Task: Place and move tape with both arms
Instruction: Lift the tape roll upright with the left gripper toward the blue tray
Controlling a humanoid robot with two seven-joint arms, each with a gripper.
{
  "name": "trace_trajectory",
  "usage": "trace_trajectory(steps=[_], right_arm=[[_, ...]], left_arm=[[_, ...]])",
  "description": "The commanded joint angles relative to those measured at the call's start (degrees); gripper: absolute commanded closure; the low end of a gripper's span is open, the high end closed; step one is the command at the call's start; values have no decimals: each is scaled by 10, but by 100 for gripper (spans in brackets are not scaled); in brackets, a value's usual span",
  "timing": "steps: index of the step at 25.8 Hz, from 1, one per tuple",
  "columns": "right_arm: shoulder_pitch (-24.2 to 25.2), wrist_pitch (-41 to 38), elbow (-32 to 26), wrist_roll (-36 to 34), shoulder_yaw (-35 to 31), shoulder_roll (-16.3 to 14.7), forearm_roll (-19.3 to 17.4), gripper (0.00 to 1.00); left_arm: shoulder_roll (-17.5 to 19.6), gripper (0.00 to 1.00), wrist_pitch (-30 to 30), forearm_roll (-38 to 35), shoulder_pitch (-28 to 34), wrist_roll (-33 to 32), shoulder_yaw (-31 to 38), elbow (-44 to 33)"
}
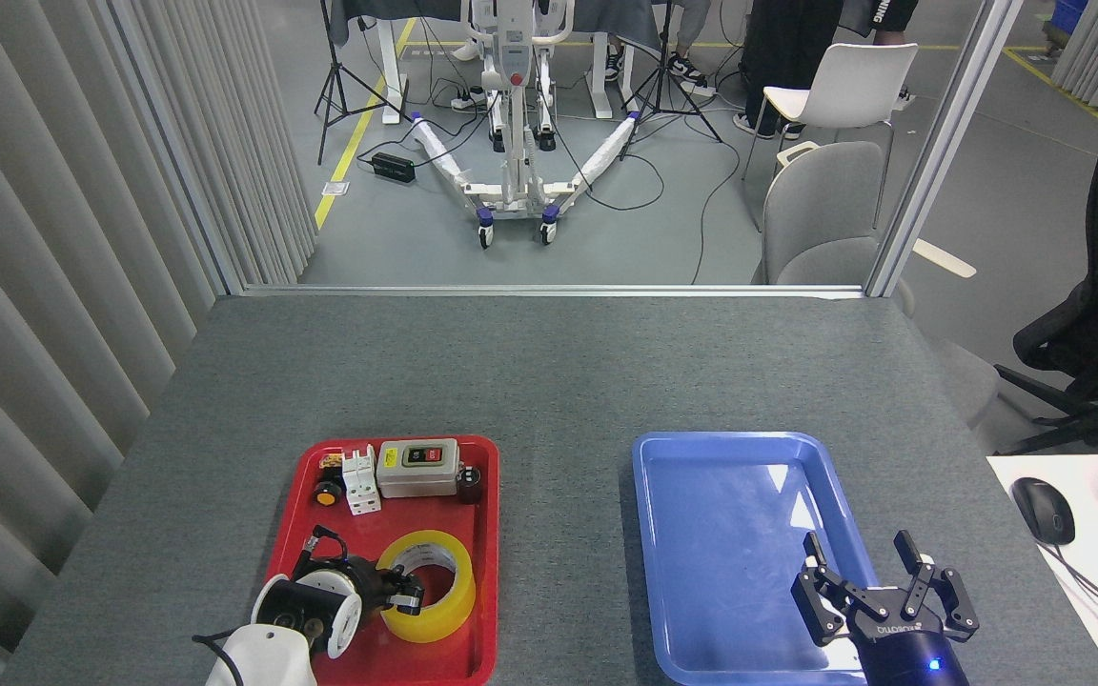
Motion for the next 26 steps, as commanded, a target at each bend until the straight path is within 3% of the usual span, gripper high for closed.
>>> trace_trajectory(steps=[1,7,9,13,15,17,20,22,24,26], right_arm=[[1,1,0,-1,0,10,0,0],[-2,2,0,-3,-1,8,1,0],[-3,2,0,-3,-1,5,0,0],[1,7,-18,-4,6,-7,-2,0],[3,8,-35,-4,17,-34,-5,0],[-1,8,-38,-4,42,-73,-45,0],[-6,9,-38,-4,96,-159,-170,0],[-13,10,-38,-4,120,-199,-231,0],[-15,7,-38,-5,141,-218,-268,0],[-22,4,-38,-5,168,-227,-279,0]], left_arm=[[-3,97,26,44,3,2,13,0],[-10,100,196,295,14,64,54,-46],[-11,100,205,355,27,63,75,-83],[-29,100,189,553,47,59,122,-127],[-31,100,177,603,48,59,121,-130],[-43,100,165,615,56,59,112,-129],[-69,100,145,619,78,47,105,-129],[-79,100,117,642,87,10,110,-129],[-79,100,67,698,94,-38,115,-126],[-81,100,34,729,104,-61,114,-127]])
